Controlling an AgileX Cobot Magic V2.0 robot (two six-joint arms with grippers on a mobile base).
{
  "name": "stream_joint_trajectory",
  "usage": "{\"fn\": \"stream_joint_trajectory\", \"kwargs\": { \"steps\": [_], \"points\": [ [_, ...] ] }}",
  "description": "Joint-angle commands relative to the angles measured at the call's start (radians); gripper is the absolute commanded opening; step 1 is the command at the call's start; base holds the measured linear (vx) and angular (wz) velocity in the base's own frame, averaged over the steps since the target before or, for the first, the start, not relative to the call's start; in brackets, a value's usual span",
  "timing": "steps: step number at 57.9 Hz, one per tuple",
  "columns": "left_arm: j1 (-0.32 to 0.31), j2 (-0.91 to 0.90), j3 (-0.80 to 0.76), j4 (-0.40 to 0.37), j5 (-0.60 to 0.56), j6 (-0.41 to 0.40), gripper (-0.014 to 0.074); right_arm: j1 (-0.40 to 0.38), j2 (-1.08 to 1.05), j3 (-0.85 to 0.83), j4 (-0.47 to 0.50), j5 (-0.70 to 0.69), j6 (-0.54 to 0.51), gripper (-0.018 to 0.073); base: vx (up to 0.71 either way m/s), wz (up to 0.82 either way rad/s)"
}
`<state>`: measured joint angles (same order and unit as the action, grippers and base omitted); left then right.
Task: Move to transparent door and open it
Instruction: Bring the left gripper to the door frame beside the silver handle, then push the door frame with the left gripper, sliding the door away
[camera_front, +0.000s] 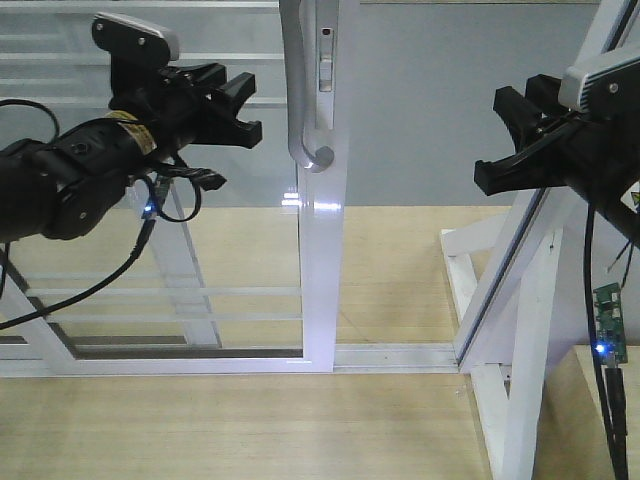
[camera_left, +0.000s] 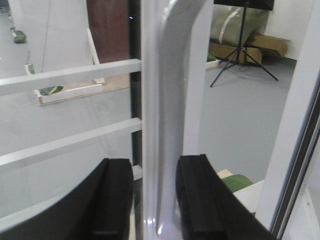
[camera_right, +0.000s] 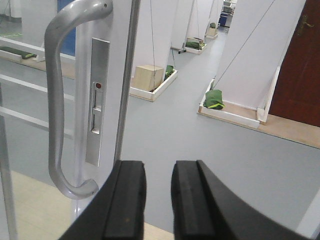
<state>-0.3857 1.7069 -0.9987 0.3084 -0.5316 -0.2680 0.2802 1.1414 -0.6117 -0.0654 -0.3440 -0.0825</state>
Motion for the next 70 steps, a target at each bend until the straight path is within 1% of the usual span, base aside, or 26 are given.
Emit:
{"fn": "stream_joint_trajectory", "kwargs": {
  "steps": [1,10,17,23,37,42,51,70],
  "points": [
    [-0.018,0.012,-0.08,-0.011,-0.084,-0.01,0.0356,-0.003,-0.023,-0.028,-0.007,-0.081,-0.008,0.0244,0.0,0.0],
    [-0.044,0.086,-0.148,-0.012,-0.081,-0.009,0.0364,-0.003,-0.023,-0.028,-0.007,-0.081,-0.012,0.0245,0.0,0.0],
    [-0.049,0.133,-0.193,-0.028,-0.079,-0.009,0.0364,-0.003,-0.023,-0.028,-0.007,-0.081,-0.012,0.0243,0.0,0.0],
    [-0.053,0.167,-0.227,-0.027,-0.076,-0.007,0.0364,-0.003,-0.023,-0.028,-0.007,-0.081,-0.012,0.0243,0.0,0.0],
    [-0.055,0.232,-0.305,-0.026,-0.041,-0.001,0.0364,-0.003,-0.023,-0.028,-0.007,-0.081,-0.012,0.0243,0.0,0.0],
    [-0.055,0.248,-0.33,-0.025,-0.028,0.001,0.0378,-0.003,-0.023,-0.028,-0.007,-0.081,-0.012,0.0243,0.0,0.0],
    [-0.055,0.265,-0.352,-0.025,-0.033,0.002,0.0411,-0.003,-0.023,-0.028,-0.007,-0.081,-0.012,0.0243,0.0,0.0],
    [-0.055,0.321,-0.432,-0.025,-0.017,0.013,0.0412,-0.003,-0.023,-0.028,-0.007,-0.081,-0.012,0.0243,0.0,0.0]
  ]
}}
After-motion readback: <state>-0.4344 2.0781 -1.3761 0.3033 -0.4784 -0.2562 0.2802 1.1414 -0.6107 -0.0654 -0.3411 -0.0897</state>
